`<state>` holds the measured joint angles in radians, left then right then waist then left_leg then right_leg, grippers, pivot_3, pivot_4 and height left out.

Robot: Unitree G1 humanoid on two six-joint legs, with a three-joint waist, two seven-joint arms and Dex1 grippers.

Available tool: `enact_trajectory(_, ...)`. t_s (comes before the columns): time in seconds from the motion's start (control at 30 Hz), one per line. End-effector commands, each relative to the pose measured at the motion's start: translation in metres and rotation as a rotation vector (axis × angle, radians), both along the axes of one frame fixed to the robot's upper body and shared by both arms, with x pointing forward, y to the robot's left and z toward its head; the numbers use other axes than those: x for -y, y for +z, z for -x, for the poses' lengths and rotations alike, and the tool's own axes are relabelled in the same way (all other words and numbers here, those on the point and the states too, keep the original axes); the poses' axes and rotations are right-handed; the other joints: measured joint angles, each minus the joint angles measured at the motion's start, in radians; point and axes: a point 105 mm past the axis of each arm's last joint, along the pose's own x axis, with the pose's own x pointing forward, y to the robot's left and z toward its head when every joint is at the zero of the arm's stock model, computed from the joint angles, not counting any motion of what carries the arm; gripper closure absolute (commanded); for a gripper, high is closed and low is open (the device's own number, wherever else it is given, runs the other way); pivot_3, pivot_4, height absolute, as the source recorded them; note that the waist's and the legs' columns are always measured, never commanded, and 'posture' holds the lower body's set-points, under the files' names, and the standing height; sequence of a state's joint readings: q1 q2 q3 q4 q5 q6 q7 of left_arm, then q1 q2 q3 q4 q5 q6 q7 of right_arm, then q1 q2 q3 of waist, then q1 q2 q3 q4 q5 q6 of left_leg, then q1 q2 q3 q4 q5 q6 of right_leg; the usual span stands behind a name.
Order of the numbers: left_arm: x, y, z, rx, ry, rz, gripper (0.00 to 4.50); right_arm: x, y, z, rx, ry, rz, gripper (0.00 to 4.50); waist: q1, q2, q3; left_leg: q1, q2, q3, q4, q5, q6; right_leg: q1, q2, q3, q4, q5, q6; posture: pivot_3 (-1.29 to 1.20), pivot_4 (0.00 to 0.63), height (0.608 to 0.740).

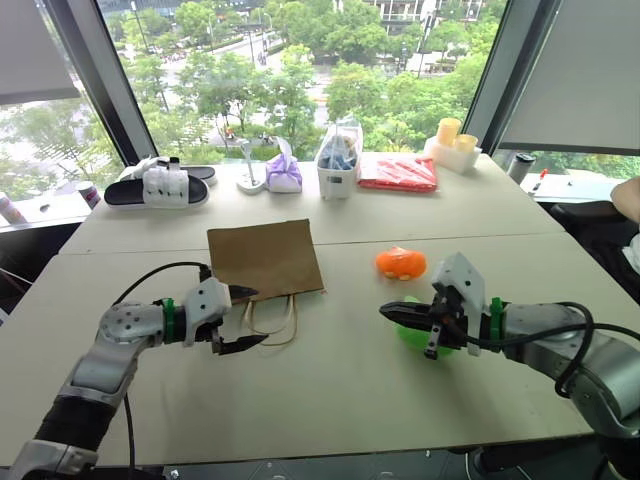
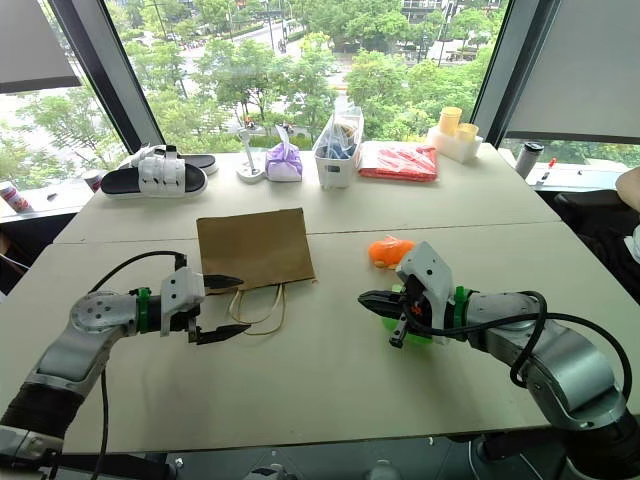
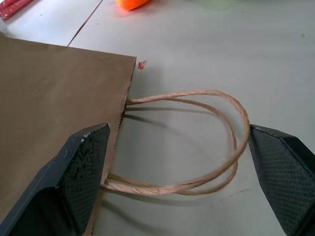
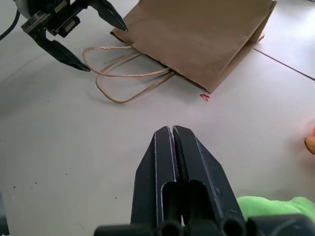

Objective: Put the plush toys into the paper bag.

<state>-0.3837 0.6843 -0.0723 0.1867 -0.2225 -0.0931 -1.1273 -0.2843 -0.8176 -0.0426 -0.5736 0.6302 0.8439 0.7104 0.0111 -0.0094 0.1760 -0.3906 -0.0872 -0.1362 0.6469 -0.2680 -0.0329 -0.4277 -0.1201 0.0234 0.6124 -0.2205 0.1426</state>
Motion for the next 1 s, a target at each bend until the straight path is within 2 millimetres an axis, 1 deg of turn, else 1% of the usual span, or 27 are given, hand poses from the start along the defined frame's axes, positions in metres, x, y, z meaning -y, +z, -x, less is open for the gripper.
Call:
enact_trajectory(0.03,0.005,0.002,-0.007,0.048,-0.027,-0.022,0.28,-0.008,0.010,0.004,0.068,0.019,-0.013,4.50,0.000,0.000,0.000,0.000,0.000,0.000,0.000,0.000,0.000,0.000,0.000,0.000,0.000,0.000,0.000,0.00,0.150,0.740)
enact_trajectory(0.1,0.008,0.003,-0.012,0.072,-0.040,-0.030,0.90,-0.010,0.010,0.004,0.071,0.018,-0.021,4.50,0.001,0.000,0.000,0.000,0.000,0.000,0.000,0.000,0.000,0.000,0.000,0.000,0.000,0.000,0.000,0.00,0.150,0.740)
enact_trajectory(0.2,0.010,0.006,-0.018,0.107,-0.050,-0.040,2.42,-0.013,0.009,0.004,0.075,0.018,-0.025,4.50,0.001,0.000,0.000,0.000,0.000,0.000,0.001,0.000,0.000,0.000,0.000,0.000,0.000,0.000,0.000,0.00,0.150,0.740)
enact_trajectory(0.27,0.010,0.008,-0.020,0.119,-0.060,-0.041,3.36,-0.016,0.010,0.005,0.076,0.019,-0.033,4.50,0.001,0.000,0.000,0.000,0.000,0.000,0.001,0.000,0.000,0.000,0.000,0.000,0.000,0.000,0.000,0.00,0.150,0.740)
enact_trajectory(0.3,0.011,0.009,-0.020,0.122,-0.064,-0.038,3.95,-0.017,0.009,0.005,0.076,0.021,-0.036,4.50,0.000,0.000,0.000,0.000,0.000,0.000,0.001,0.000,0.000,0.000,0.000,0.000,0.000,0.000,0.000,0.00,0.150,0.740)
enact_trajectory(0.33,0.012,0.012,-0.021,0.125,-0.069,-0.032,4.41,-0.018,0.009,0.005,0.073,0.023,-0.039,4.50,-0.001,0.000,0.000,0.000,0.000,0.000,0.001,0.000,0.000,0.000,0.000,0.000,0.000,0.000,0.000,0.00,0.150,0.740)
enact_trajectory(0.4,0.018,0.025,-0.022,0.126,-0.080,0.022,4.48,-0.025,0.004,0.006,0.063,0.034,-0.048,4.50,-0.001,0.000,0.000,0.000,0.000,0.000,0.000,0.000,0.000,0.000,0.000,0.000,0.000,0.000,0.000,0.00,0.150,0.740)
enact_trajectory(0.5,0.030,0.057,-0.025,0.107,-0.085,0.165,4.48,-0.042,-0.005,-0.003,0.052,0.035,-0.090,4.50,-0.002,-0.001,0.000,0.000,0.000,-0.001,0.001,0.000,0.000,0.000,0.000,0.000,0.001,0.000,0.000,0.00,0.150,0.740)
enact_trajectory(0.6,0.041,0.081,-0.025,0.094,-0.105,0.248,4.48,-0.059,-0.018,-0.028,0.074,-0.020,-0.088,4.50,-0.007,-0.001,0.000,0.000,-0.001,-0.001,0.002,0.000,0.000,0.000,0.000,0.000,0.002,0.000,0.000,0.00,0.150,0.740)
enact_trajectory(0.63,0.043,0.086,-0.025,0.090,-0.107,0.264,4.48,-0.064,-0.021,-0.033,0.078,-0.030,-0.087,4.50,-0.009,0.000,0.000,0.000,-0.001,-0.001,0.002,0.000,0.000,0.000,0.000,0.000,0.002,0.000,0.000,0.00,0.150,0.740)
enact_trajectory(0.7,0.045,0.090,-0.024,0.078,-0.111,0.279,4.48,-0.071,-0.023,-0.040,0.080,-0.035,-0.099,4.50,-0.015,0.000,0.000,0.000,-0.001,-0.001,0.002,0.000,0.000,0.000,0.001,0.000,0.003,0.000,0.000,0.00,0.150,0.740)
enact_trajectory(0.8,0.053,0.099,-0.018,0.050,-0.143,0.309,4.48,-0.087,-0.025,-0.060,0.097,-0.077,-0.148,4.50,-0.029,0.000,0.000,0.001,-0.001,-0.002,0.001,0.001,-0.001,0.000,0.001,0.000,0.003,0.000,0.000,0.00,0.150,0.740)
enact_trajectory(0.9,0.054,0.102,-0.010,0.021,-0.154,0.318,4.48,-0.109,-0.030,-0.082,0.100,-0.102,-0.172,4.50,-0.038,0.000,0.000,0.000,-0.001,-0.002,0.000,0.002,-0.002,-0.003,0.001,0.000,0.004,0.000,0.000,0.00,0.150,0.740)
enact_trajectory(0.97,0.053,0.104,-0.006,0.006,-0.149,0.330,4.48,-0.123,-0.030,-0.091,0.104,-0.096,-0.195,4.50,-0.046,0.000,0.000,0.001,-0.001,-0.002,0.000,0.002,-0.004,-0.003,0.001,0.000,0.005,0.000,0.000,0.00,0.150,0.740)
enact_trajectory(1.0,0.053,0.105,-0.005,0.002,-0.146,0.335,4.48,-0.128,-0.030,-0.094,0.100,-0.095,-0.208,4.50,-0.050,0.000,0.000,0.001,-0.001,-0.002,-0.001,0.004,-0.007,-0.003,0.001,0.000,0.005,0.000,0.000,0.00,0.150,0.740)
